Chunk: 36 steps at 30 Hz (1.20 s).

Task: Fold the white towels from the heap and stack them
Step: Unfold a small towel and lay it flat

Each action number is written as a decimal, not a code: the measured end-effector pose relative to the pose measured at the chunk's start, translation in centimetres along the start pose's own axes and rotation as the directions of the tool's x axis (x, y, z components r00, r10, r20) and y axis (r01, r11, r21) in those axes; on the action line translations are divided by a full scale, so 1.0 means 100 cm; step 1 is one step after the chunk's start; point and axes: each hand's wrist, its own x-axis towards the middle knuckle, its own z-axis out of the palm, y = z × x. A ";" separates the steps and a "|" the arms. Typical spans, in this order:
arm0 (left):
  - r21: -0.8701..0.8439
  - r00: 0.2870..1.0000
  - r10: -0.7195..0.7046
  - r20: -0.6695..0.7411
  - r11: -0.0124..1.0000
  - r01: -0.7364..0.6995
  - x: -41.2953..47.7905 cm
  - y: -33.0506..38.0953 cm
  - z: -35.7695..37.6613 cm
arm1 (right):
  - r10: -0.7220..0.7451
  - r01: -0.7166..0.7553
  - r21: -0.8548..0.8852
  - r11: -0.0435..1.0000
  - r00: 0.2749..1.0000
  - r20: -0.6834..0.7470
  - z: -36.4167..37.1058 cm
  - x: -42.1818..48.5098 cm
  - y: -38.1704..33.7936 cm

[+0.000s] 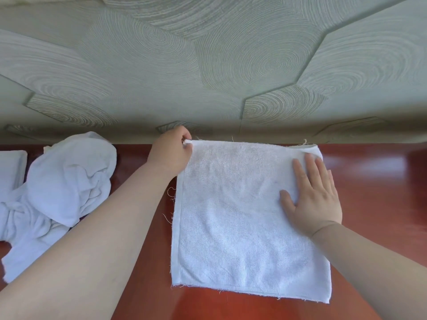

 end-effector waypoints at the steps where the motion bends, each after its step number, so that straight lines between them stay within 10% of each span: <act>1: -0.006 1.000 0.003 0.001 1.000 -0.003 -0.003 0.001 0.002 | -0.004 0.004 0.006 1.000 1.000 0.004 0.000 0.000 0.000; 16: 0.128 0.988 0.021 0.152 0.991 -0.041 -0.008 0.021 -0.024 | 0.201 -0.192 0.099 0.976 0.976 -0.086 -0.039 0.030 -0.015; 25: 0.202 0.973 0.169 0.155 0.959 -0.199 -0.002 0.013 -0.042 | 0.135 -0.034 -0.259 0.965 0.914 0.383 -0.090 0.110 0.000; 36: 0.153 0.956 0.287 -0.063 0.949 -0.275 -0.027 0.021 -0.056 | 0.083 -0.062 -0.114 0.992 0.978 0.191 -0.124 0.088 0.012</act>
